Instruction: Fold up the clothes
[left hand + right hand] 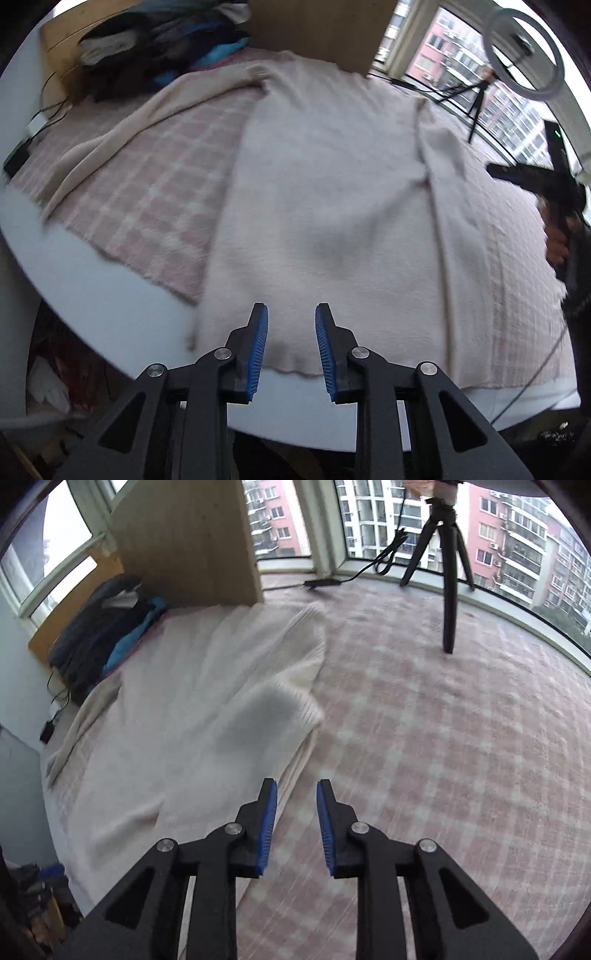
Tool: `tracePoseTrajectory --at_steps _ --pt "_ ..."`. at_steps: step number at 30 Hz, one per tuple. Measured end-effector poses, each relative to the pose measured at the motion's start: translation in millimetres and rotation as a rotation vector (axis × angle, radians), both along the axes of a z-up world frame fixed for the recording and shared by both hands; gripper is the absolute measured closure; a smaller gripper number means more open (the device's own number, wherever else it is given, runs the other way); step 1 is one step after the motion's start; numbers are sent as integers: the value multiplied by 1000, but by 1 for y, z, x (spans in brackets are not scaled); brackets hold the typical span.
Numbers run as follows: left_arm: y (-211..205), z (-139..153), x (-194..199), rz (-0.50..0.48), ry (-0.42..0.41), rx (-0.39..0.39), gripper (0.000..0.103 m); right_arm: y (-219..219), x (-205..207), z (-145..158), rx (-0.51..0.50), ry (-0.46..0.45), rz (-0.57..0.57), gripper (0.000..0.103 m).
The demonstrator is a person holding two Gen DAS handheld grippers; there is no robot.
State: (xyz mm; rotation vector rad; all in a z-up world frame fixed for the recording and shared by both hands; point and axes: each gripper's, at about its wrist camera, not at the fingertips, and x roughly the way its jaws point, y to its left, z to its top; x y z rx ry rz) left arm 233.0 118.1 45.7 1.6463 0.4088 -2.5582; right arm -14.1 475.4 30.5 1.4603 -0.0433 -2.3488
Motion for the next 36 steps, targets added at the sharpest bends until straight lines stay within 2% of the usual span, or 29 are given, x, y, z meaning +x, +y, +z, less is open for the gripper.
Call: tracePoseTrajectory --at_steps 1,3,8,12,15,18,24,25,26,27,28,29,34,36 --pt "-11 -3 2 40 -6 -6 78 -5 12 -3 -1 -21 20 81" --pt "-23 -7 4 60 -7 -21 76 -7 39 -13 -26 -65 35 81" --pt "-25 -14 -4 6 -13 -29 71 4 123 -40 -132 -201 -8 81" --pt "-21 -16 -11 -66 -25 -17 70 -5 177 -48 -160 -213 9 81" --pt "-16 -19 -14 -129 -34 -16 70 -20 198 -53 -157 -204 38 81" --pt "-12 -19 -14 -179 -36 -23 70 -30 208 -55 -194 -204 53 81" --pt "-13 -23 -15 -227 -40 -19 72 -44 214 -57 -160 -166 26 81" --pt "-13 -24 -15 -235 -37 -13 75 -45 214 -57 -165 -167 19 81" --pt "-13 -25 -15 -248 -30 -7 90 -45 214 -58 -190 -179 12 81" --pt "-12 -24 -15 -266 -21 6 98 -46 212 -58 -221 -197 5 82" --pt "-12 -22 -15 -285 -12 20 98 -46 210 -58 -252 -216 -3 95" --pt "-13 -16 -14 -299 -3 26 99 -46 208 -56 -281 -229 -13 96" --pt "-26 43 2 -313 78 -60 100 -17 223 7 -406 -134 -60 100" --pt "-29 42 1 -332 74 -66 100 -13 230 15 -365 -124 -64 100"
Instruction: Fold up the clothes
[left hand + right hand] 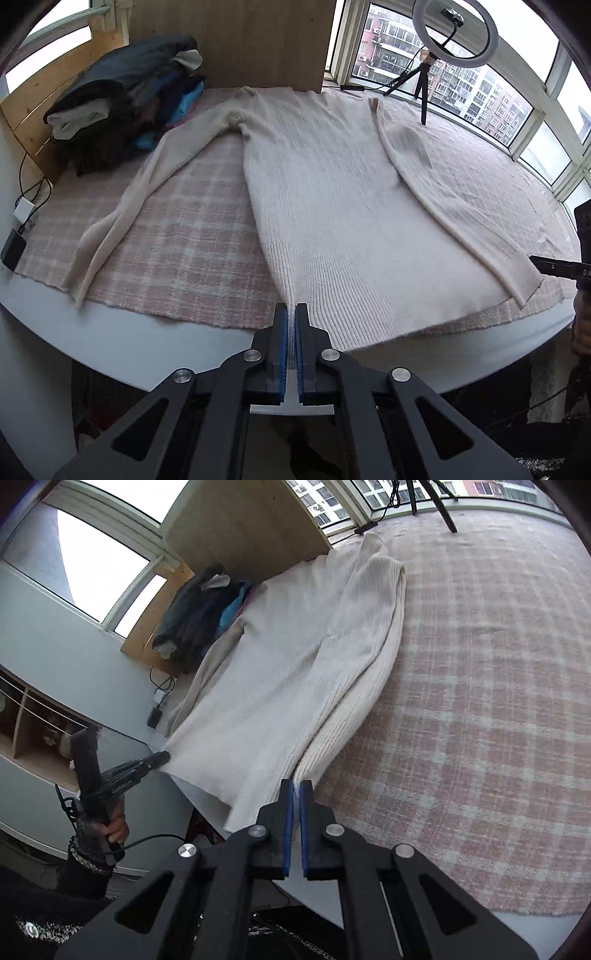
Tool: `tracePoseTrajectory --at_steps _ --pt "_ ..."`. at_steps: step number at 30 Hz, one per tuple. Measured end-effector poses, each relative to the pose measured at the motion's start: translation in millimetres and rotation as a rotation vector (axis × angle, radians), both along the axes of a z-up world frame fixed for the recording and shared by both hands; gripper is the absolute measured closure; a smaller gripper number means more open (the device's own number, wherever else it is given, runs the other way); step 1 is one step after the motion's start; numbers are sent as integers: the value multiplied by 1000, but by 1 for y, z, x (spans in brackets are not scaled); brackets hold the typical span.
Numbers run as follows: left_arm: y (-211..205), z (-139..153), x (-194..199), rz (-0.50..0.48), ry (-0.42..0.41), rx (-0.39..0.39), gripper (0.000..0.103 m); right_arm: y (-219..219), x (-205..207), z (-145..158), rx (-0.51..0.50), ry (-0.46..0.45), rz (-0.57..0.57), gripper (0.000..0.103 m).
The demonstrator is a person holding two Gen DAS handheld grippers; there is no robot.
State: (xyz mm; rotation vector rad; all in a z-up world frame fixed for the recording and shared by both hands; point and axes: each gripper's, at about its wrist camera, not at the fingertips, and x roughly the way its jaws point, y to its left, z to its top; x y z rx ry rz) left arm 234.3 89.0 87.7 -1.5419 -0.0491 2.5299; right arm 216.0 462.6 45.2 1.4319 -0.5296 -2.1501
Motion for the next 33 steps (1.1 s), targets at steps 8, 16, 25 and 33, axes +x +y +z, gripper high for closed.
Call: tracePoseTrajectory --at_steps 8,16,25,33 --pt "32 -52 0 -85 -54 -109 100 -28 -2 -61 296 -145 47 99" --pt "4 -42 12 13 -10 75 79 -42 -24 22 419 12 83 81" --pt "10 -69 16 124 53 177 100 -201 -93 26 262 -12 325 76" --pt "45 -56 21 40 149 214 100 -284 -120 -35 363 -166 474 76"
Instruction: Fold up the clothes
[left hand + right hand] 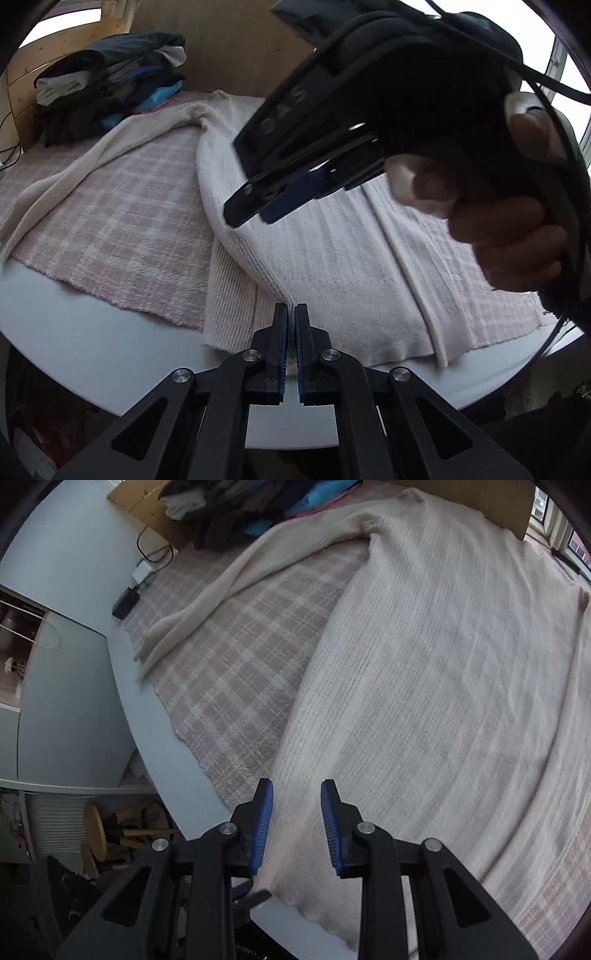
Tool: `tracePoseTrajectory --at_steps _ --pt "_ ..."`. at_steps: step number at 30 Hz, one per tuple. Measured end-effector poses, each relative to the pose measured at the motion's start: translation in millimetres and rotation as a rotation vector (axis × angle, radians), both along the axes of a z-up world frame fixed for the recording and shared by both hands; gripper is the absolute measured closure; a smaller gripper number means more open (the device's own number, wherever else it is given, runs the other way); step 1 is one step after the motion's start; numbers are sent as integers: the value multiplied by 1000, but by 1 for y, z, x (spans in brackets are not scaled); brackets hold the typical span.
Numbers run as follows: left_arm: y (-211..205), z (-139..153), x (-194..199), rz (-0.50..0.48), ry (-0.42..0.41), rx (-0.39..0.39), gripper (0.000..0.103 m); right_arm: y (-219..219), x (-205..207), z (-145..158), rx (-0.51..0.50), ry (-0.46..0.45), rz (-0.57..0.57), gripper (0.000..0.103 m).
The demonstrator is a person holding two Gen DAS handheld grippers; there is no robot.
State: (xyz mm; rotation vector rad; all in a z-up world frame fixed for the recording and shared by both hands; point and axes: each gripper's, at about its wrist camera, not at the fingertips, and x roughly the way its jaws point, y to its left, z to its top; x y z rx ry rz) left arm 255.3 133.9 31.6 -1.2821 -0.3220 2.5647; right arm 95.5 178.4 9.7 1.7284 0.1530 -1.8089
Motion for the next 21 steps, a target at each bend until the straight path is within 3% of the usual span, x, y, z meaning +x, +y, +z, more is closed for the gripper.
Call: tracePoseTrajectory --at_steps 1,4,9,13,17,21 --pt "2 -1 -2 -2 -3 8 100 1 -1 -6 12 -11 -11 77" --pt "2 0 0 -16 -24 16 98 16 -6 -19 12 -26 -61 98" --pt "-35 4 10 100 -36 65 91 57 -15 -31 -92 -101 -162 98" --pt "-39 3 -1 101 -54 68 91 68 -15 -37 -121 -126 -187 98" --pt "-12 6 -12 22 -33 11 86 71 -17 -37 -154 -150 -193 98" --pt "17 -9 -29 -49 -62 -114 82 73 -20 -38 -173 -170 -199 98"
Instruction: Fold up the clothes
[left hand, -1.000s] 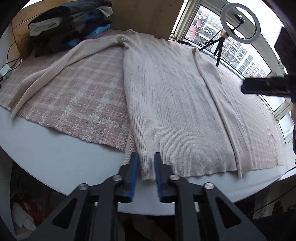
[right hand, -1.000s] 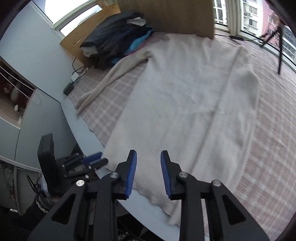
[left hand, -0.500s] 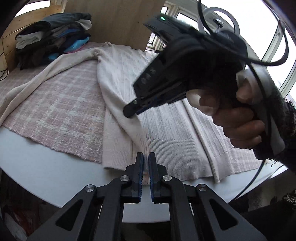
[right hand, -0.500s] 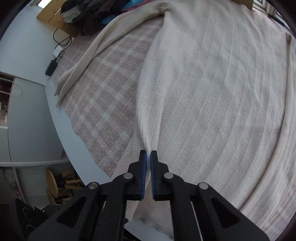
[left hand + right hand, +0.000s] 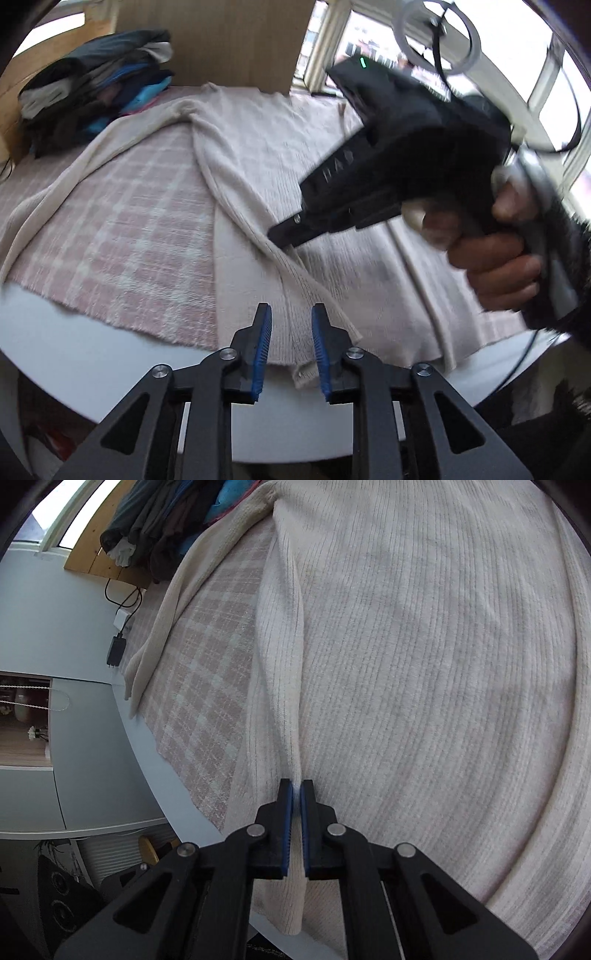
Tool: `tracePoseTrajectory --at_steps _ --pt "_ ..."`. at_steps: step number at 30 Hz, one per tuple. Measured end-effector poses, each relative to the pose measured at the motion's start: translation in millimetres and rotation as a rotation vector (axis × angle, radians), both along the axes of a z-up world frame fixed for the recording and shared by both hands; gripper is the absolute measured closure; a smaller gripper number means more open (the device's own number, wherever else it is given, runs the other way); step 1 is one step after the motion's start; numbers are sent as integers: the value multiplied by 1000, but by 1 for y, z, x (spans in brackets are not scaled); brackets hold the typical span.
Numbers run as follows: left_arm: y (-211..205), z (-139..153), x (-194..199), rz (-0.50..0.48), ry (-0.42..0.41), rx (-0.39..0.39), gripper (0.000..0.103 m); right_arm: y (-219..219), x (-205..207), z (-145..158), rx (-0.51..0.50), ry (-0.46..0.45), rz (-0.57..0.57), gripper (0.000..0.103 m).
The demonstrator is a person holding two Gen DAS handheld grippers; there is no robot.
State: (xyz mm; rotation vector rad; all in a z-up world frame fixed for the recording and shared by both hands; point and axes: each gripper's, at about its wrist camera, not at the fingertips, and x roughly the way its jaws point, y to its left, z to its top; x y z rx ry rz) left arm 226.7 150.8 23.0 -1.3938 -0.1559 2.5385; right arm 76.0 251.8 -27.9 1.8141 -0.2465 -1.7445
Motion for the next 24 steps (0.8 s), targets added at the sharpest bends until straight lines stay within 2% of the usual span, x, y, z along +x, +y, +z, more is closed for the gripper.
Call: tracePoseTrajectory --at_steps 2,3,6,9,11,14,15,16,19,21,24 --pt "8 -10 -4 -23 -17 -54 82 1 0 0 -10 1 6 98" --pt "10 -13 -5 -29 -23 -71 87 1 0 0 -14 2 9 98" --pt "8 -14 -4 -29 -12 -66 97 1 -1 0 -29 6 21 98" --pt "-13 -3 0 49 -9 19 98 6 -1 13 -45 74 57 91" --pt "-38 12 9 133 13 79 98 14 -3 21 -14 147 57 75" --pt "-79 33 28 255 51 166 98 30 -8 30 75 268 41 75" --pt "-92 33 32 288 55 189 98 33 -10 27 138 275 48 75" --pt "-103 28 35 322 51 184 98 34 -10 22 193 282 60 75" --pt "-122 -4 35 401 -41 187 98 30 -6 21 223 315 99 76" --pt "-118 -20 29 392 -72 165 98 23 -5 22 239 334 124 75" --pt "-104 -19 30 351 -74 117 98 9 -4 28 261 361 161 75"
